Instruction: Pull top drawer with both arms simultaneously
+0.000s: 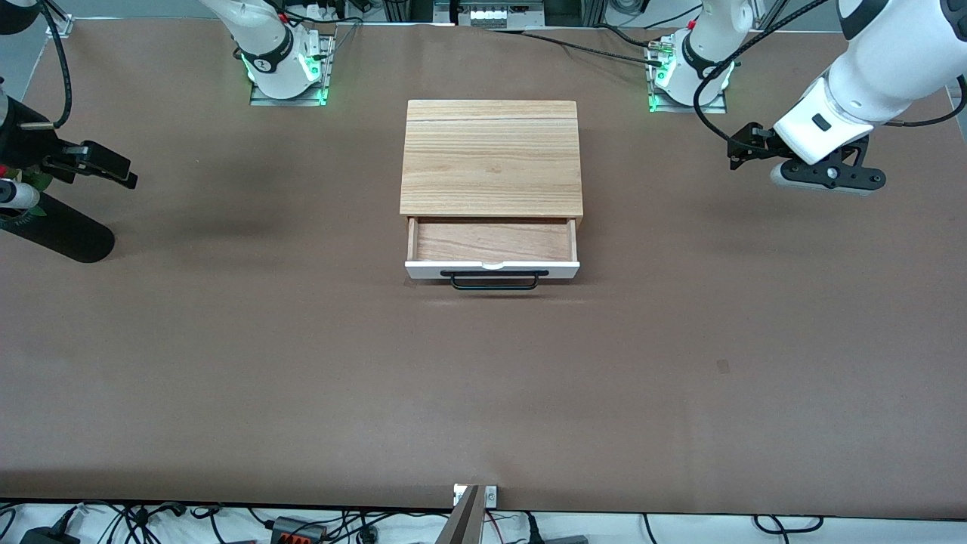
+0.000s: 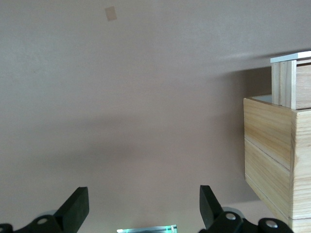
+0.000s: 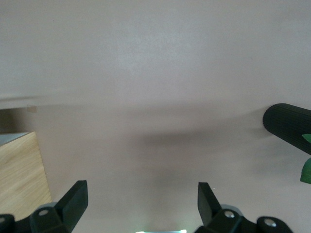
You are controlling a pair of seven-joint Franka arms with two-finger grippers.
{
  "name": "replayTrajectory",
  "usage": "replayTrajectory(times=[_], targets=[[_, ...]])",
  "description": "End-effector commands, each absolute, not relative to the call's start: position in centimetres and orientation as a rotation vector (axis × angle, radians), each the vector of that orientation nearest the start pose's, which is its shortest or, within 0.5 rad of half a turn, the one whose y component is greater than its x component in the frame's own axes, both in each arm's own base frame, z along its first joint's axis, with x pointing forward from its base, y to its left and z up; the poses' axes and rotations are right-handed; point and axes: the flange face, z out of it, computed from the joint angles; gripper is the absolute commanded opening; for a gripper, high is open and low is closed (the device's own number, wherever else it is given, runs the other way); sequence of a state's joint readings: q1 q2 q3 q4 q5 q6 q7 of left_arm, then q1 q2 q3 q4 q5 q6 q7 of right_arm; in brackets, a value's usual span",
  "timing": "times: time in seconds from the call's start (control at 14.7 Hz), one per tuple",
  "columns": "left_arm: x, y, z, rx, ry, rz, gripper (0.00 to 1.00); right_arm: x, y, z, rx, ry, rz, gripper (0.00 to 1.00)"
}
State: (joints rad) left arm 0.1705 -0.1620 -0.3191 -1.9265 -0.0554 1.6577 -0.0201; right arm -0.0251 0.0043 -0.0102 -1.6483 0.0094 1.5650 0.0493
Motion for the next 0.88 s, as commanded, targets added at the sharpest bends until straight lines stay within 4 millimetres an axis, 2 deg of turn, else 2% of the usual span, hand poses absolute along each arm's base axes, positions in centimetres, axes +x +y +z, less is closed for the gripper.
replayTrajectory(times=[0.0, 0.81], targets=[[48.54, -8.56, 55.16, -3.134, 0.262, 0.112, 1.00, 55.42, -1.54, 58.90, -3.139, 0.147, 0.133, 1.00], [49.51, -8.81, 55.58, -3.145, 0.237, 0.138, 1.00, 55.38, -1.74, 58.82, -3.142, 0.125, 0.137, 1.00]])
